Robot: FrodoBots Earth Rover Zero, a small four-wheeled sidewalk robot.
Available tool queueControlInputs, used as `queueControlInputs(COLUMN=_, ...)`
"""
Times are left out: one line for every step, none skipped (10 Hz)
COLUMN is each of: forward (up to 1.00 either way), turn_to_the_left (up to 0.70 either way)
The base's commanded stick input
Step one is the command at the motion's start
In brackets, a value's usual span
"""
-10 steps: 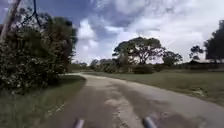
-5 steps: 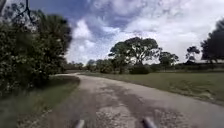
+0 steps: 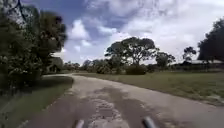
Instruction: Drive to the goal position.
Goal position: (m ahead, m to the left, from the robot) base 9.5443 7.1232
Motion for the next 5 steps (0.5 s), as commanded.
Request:
queueControlInputs(forward=0.69, turn_to_the_left=0.03)
queueControlInputs(forward=0.69, turn_to_the_left=0.03)
queueControlInputs(forward=0.69, turn_to_the_left=0.07)
queueControlInputs(forward=0.69, turn_to_the_left=0.18)
queueControlInputs(forward=0.69, turn_to_the_left=0.28)
